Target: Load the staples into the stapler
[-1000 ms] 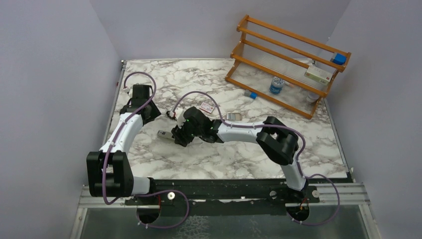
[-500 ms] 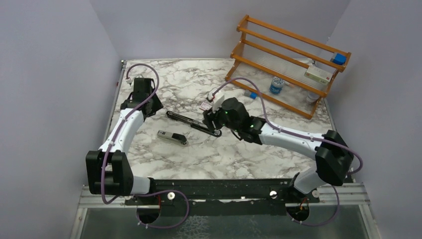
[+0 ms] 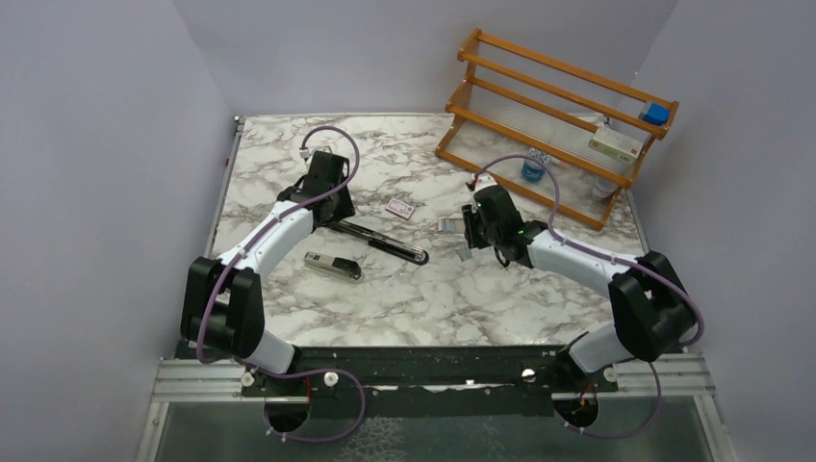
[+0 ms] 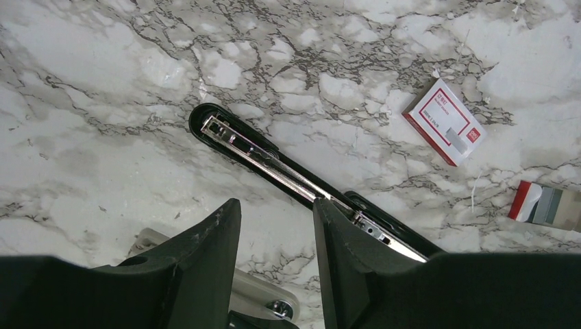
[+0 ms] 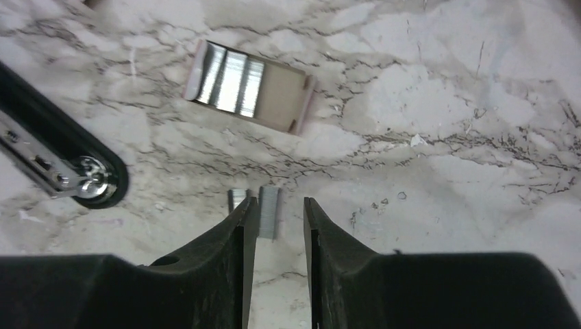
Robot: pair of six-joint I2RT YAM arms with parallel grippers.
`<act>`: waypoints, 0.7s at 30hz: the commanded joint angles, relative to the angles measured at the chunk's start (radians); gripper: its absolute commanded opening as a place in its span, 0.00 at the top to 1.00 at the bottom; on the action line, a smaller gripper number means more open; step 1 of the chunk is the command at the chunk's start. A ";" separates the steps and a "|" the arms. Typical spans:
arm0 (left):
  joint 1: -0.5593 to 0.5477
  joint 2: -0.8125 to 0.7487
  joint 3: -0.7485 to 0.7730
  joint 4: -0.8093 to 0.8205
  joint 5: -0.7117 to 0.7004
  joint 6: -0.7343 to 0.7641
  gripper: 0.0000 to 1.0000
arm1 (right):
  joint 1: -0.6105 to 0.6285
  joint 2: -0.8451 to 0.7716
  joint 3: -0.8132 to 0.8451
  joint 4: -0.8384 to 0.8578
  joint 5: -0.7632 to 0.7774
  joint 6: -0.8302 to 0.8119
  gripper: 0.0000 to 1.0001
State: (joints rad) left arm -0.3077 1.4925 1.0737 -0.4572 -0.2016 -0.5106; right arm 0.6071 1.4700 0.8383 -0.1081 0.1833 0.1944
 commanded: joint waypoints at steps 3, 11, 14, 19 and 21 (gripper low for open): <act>-0.001 0.008 0.036 0.030 -0.012 0.037 0.54 | -0.054 0.110 0.009 -0.036 -0.084 0.024 0.71; -0.001 0.011 0.023 0.031 0.008 0.036 0.54 | -0.068 0.119 -0.010 -0.019 -0.120 0.045 0.71; -0.001 0.011 0.024 0.033 0.014 0.037 0.54 | -0.069 0.120 -0.015 -0.016 -0.132 0.045 0.72; -0.001 0.013 0.022 0.038 0.026 0.037 0.55 | -0.069 0.123 -0.022 -0.026 -0.137 0.053 0.74; 0.000 0.012 0.020 0.039 0.028 0.037 0.55 | -0.070 0.125 -0.018 -0.032 -0.134 0.057 0.75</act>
State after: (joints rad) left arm -0.3080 1.5013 1.0737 -0.4477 -0.1944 -0.4847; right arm 0.5430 1.5898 0.8272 -0.1303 0.0715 0.2348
